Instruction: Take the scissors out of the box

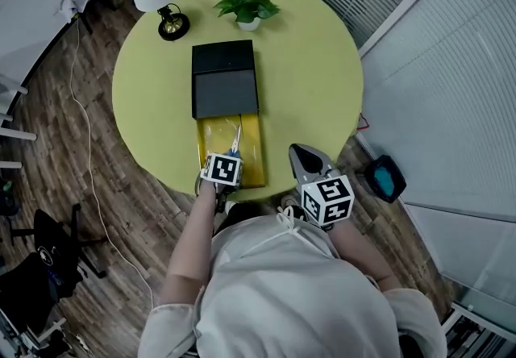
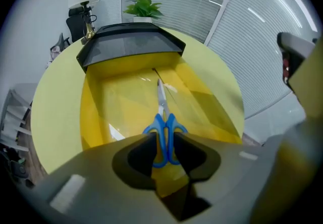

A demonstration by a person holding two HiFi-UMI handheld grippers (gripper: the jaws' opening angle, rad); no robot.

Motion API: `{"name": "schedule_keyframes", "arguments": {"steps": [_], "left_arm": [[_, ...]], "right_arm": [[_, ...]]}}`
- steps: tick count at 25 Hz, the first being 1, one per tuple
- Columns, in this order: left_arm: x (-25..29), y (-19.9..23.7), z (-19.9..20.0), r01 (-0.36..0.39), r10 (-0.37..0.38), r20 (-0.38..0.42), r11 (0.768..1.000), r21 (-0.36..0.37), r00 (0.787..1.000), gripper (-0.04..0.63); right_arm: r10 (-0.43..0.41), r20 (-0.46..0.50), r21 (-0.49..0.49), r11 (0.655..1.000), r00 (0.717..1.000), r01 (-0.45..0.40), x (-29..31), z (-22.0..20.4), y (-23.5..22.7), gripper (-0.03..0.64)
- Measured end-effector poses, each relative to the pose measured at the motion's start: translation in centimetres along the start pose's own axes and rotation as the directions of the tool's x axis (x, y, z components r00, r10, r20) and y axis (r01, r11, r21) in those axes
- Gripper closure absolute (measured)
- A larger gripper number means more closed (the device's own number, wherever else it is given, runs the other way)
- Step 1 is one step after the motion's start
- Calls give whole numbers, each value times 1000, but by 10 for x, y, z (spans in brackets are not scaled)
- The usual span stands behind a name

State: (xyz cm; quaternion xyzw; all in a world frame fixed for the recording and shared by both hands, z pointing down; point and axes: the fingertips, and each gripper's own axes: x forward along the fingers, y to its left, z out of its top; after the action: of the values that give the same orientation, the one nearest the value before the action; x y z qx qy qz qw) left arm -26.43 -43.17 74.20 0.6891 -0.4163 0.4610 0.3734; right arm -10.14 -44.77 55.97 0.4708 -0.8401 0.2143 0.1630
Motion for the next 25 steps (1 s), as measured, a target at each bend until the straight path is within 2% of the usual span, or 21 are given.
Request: {"name": "schedule_keyframes", "arguments": {"steps": [5, 16, 21, 25], "left_arm": [[-1, 5, -1, 38, -34, 63, 997, -66, 997, 503], [-9, 5, -3, 47, -39, 93, 995, -83, 995, 505], [-31, 3, 2, 44, -33, 147, 996, -71, 989, 505], [-56, -1, 8, 60, -42, 219, 995, -76, 975, 505]], "right_arm": [[-2, -18, 9, 1000, 1000, 2, 7, -4, 2, 617], [-20, -26, -4, 1000, 999, 20, 4, 0, 0, 617], [-20, -24, 10, 1000, 1000, 20, 2, 1, 0, 617], [-13, -22, 14, 1000, 1000, 14, 3, 2, 1, 617]]}}
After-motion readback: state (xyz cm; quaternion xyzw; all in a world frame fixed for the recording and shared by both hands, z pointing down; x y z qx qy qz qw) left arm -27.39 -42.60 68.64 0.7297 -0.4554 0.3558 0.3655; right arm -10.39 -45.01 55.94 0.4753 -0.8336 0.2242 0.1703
